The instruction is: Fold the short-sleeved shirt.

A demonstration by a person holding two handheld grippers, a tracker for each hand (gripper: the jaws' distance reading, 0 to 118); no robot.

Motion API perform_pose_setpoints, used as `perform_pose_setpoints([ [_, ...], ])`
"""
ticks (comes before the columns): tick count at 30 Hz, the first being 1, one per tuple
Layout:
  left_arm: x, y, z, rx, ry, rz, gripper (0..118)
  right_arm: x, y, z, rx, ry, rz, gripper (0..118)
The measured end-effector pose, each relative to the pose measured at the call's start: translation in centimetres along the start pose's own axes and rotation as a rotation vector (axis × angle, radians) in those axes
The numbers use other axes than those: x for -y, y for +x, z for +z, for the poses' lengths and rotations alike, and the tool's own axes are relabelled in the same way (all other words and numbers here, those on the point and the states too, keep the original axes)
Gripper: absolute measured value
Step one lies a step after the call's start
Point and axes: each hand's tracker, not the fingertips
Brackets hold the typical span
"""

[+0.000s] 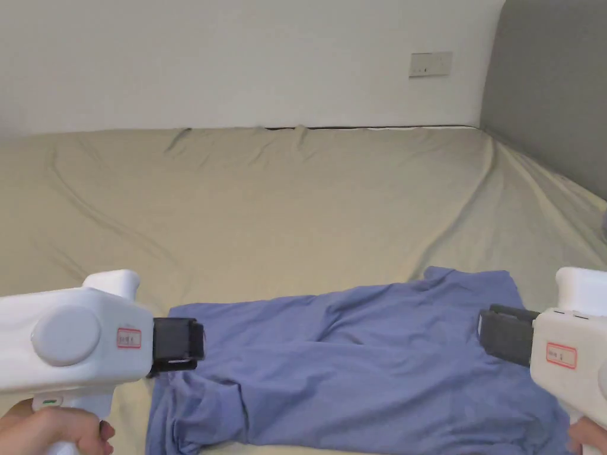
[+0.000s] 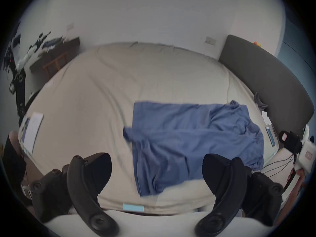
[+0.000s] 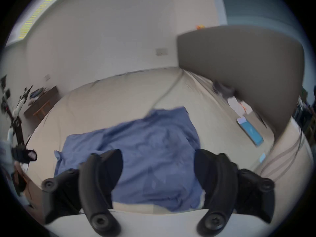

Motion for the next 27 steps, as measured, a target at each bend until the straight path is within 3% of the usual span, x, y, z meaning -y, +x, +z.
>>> perform_pose_setpoints([
  [1, -0.6, 0.2, 0.0, 0.004, 0.012, -0.034, 89, -0.8, -0.8, -0.2, -0.033, 0.017, 0.035, 53],
  [2, -1.1, 0.3, 0.0, -0.007, 0.005, -0.094, 54, -1.5, -1.4, -0.3, -0.057, 0.021, 0.062, 23],
  [3, -1.7, 0.6, 0.0, -0.014, 0.006, -0.151, 8, -2.2, -2.1, -0.8, -0.075, 0.032, 0.084, 10],
  [5, -2.8, 0.4, -0.8, -0.025, 0.029, -0.171, 5, -3.2, -3.3, -1.5, -0.052, 0.063, 0.112, 10],
  [9, -5.9, -2.1, -4.3, 0.042, -0.013, 0.043, 5, -5.0, -4.1, -4.1, -0.131, 0.049, 0.107, 10],
  [12, -7.5, -2.8, -7.3, -0.1, -0.059, -0.012, 5, -6.0, -4.1, -7.1, -0.141, 0.052, 0.088, 10],
  [18, -11.1, -3.7, -15.8, -0.081, -0.14, -0.014, 5, -7.3, -3.4, -13.7, -0.172, -0.001, 0.031, 10],
  [20, -11.9, -3.8, -18.5, -0.066, -0.159, -0.015, 9, -7.6, -3.3, -14.9, -0.18, -0.012, 0.025, 10],
  [22, -12.2, -3.7, -20.3, -0.047, -0.186, 0.005, 41, -7.7, -3.0, -16.1, -0.199, -0.028, 0.021, 10],
  [24, -12.1, -4.0, -22.4, -0.027, -0.245, 0.028, 115, -7.7, -2.7, -17.1, -0.197, -0.045, 0.008, 10],
  [27, -11.6, -4.5, -25.3, -0.032, -0.295, 0.04, 118, -7.4, -2.1, -18.2, -0.21, -0.059, -0.009, 10],
])
